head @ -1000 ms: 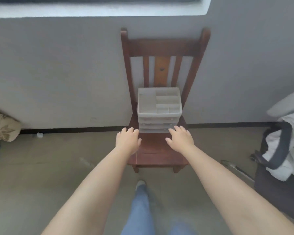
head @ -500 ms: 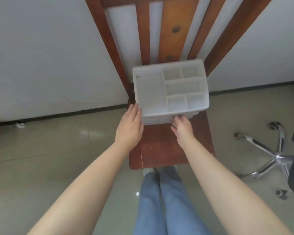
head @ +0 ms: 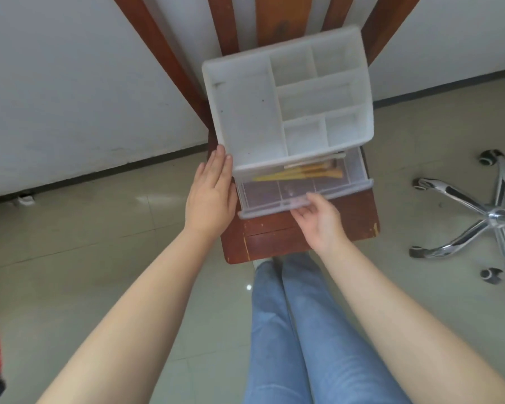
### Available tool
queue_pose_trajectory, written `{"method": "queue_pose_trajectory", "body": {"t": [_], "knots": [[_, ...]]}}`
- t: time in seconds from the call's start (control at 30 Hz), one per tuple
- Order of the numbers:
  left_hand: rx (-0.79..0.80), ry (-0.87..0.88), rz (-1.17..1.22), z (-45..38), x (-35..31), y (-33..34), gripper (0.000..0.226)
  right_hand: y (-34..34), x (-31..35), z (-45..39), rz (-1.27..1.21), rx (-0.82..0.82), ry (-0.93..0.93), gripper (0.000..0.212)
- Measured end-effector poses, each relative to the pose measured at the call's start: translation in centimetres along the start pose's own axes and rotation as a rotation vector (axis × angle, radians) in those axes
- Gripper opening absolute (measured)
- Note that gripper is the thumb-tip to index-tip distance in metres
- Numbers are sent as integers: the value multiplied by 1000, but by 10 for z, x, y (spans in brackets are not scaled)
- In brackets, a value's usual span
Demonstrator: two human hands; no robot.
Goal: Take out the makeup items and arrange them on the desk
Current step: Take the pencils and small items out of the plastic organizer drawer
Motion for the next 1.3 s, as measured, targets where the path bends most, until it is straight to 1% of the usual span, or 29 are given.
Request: {"method": "queue_pose_trajectory", "body": {"t": [0.13, 0.2, 0.27, 0.3, 0.37, 0.47, 0.5, 0.53, 0.57, 0.67, 0.77, 0.83, 0.9, 0.97, 1.0, 1.07, 1.13, 1.2, 1.27, 1.3], "knots": [[10, -20, -2, 4, 1, -4, 45, -34, -20, 10, 41, -79, 32, 23], [38, -76, 24, 6, -1, -7, 55, -41, -27, 14, 94, -88, 34, 18], [69, -170, 63, 11, -7, -10, 60, -44, -31, 17, 184, -82, 42, 10], [81, -240, 83, 15, -10, -9, 62, -44, -31, 19, 245, -83, 46, 7], [136, -451, 162, 27, -20, -7, 67, -47, -29, 22, 323, -95, 45, 12], [357, -865, 363, 49, -29, 8, 67, -52, -22, 25, 226, -67, 59, 20], [408, -957, 430, 53, -32, 14, 62, -52, -20, 26, 207, -59, 65, 21], [432, -999, 474, 56, -33, 18, 56, -52, -18, 28, 214, -62, 62, 21], [427, -993, 483, 57, -35, 21, 48, -51, -16, 28, 228, -79, 50, 20], [368, -957, 368, 56, -39, 23, 32, -46, -12, 30, 269, -168, 8, 18], [286, -969, 337, 55, -40, 22, 25, -41, -8, 33, 361, -206, -61, 20], [233, -990, 367, 55, -38, 19, 23, -38, -6, 38, 404, -187, -134, 20], [188, -1013, 442, 55, -36, 17, 17, -34, 0, 42, 448, -164, -235, 20], [170, -1025, 491, 51, -37, 16, 13, -28, 9, 43, 484, -167, -302, 19], [172, -1019, 487, 48, -38, 16, 14, -26, 13, 43, 501, -172, -303, 17], [193, -999, 447, 45, -39, 16, 14, -23, 16, 43, 525, -177, -247, 15], [213, -991, 421, 44, -39, 16, 12, -24, 15, 43, 537, -177, -187, 19], [218, -996, 432, 45, -38, 16, 17, -26, 14, 42, 561, -173, -177, 21], [213, -1013, 451, 45, -38, 16, 21, -28, 16, 42, 629, -151, -160, 22], [209, -1023, 456, 46, -39, 16, 22, -29, 18, 43, 717, -136, -146, 23]]}}
Point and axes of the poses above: each hand's wrist, its own z-axis away from the middle knuckle, its own y-axis out of the palm, x = y × z, the point moved 1 cm from there along -z, towards the middle knuckle, and after that the axes turned 15 degrees about -x, right-handed, at the moved point
